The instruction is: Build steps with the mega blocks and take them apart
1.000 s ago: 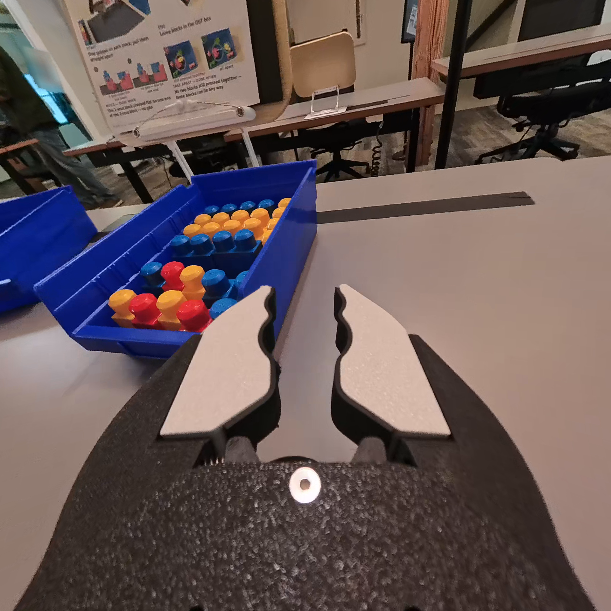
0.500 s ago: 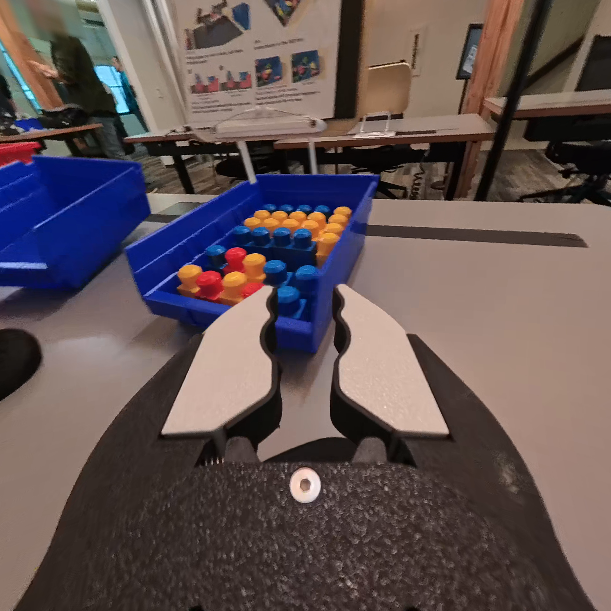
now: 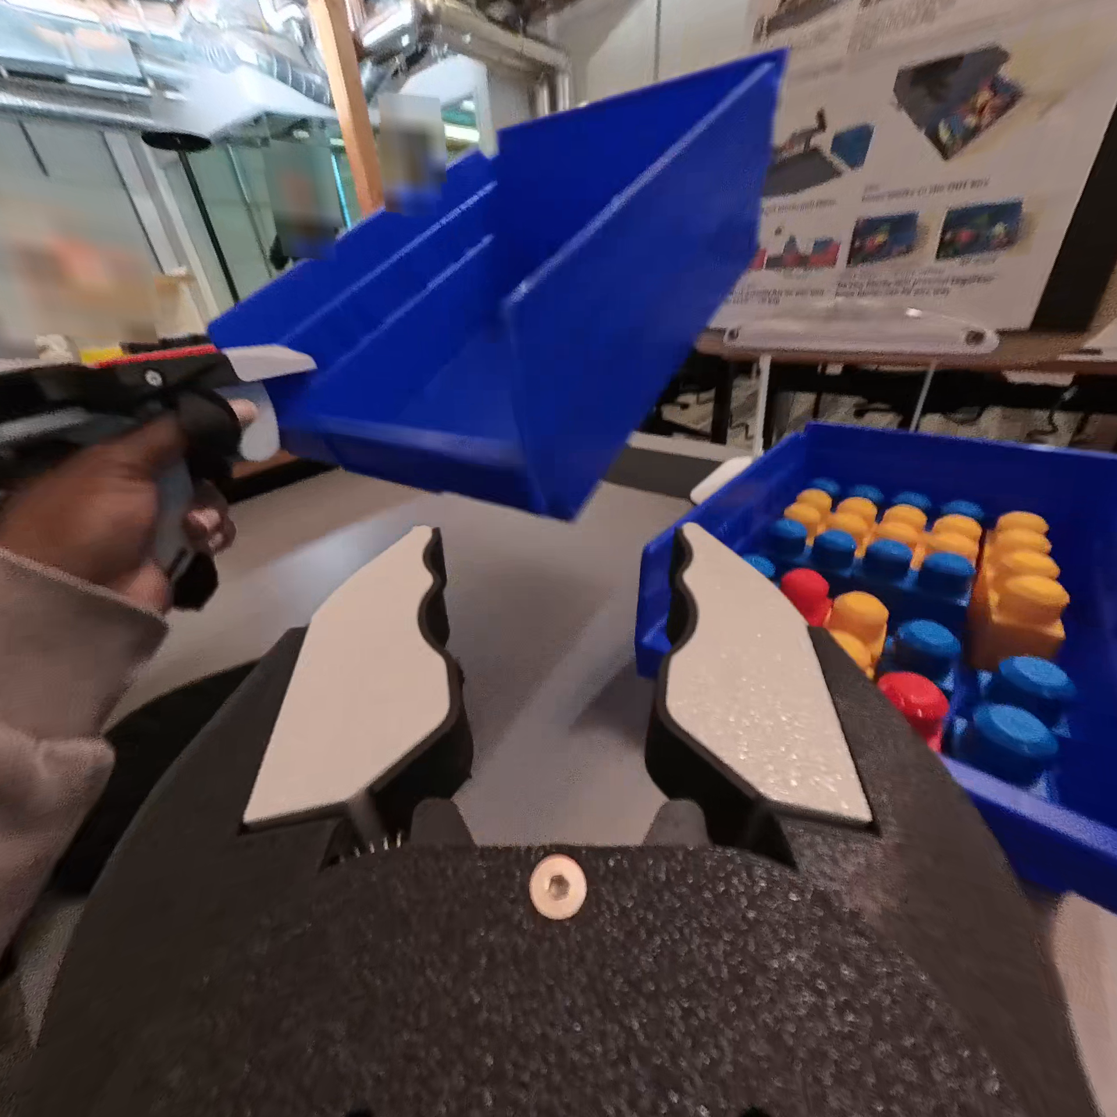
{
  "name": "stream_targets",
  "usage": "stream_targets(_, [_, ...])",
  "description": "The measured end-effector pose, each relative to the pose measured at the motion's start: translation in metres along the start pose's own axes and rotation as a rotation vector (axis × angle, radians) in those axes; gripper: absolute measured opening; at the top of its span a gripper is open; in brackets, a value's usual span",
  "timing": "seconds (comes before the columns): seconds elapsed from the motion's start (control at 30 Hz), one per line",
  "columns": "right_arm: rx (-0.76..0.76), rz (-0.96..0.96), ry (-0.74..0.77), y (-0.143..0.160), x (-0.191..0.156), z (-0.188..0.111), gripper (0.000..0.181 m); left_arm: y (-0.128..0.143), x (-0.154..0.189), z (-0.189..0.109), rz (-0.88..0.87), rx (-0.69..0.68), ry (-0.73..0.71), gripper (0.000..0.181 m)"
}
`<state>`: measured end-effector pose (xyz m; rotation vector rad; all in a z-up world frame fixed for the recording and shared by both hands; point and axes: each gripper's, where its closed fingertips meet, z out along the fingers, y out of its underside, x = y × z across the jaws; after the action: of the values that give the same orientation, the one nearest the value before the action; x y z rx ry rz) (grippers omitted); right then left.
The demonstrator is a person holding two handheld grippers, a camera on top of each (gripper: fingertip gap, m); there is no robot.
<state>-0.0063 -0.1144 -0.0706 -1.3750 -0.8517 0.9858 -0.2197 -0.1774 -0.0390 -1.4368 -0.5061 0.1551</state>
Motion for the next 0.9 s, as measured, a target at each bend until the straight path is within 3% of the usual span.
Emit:
stream_targets(0.27, [0.128,-0.028,0.19,-0.053,0.048,0.003,0.069,0.006,0.097,-0.001,0.03,0.02,0.195,0.007])
stream_targets(0.33, [0.115,0.023,0.206,-0.054,0.062,-0.005,0.053,0.003,0.106,-0.004,0.086,0.052,0.182,0.007])
stream_targets(0.37, [0.106,0.027,0.237,-0.053,0.072,-0.01,0.032,0.001,0.111,-0.005,0.112,0.067,0.184,0.008])
stream_targets(0.57, [0.072,0.009,0.358,-0.05,0.115,-0.025,0.008,0.008,0.151,-0.01,0.188,0.095,0.246,0.017])
stream_targets(0.9, [0.087,0.044,0.413,-0.07,0.172,-0.058,0.003,0.04,0.211,-0.014,0.186,0.038,0.439,0.037])
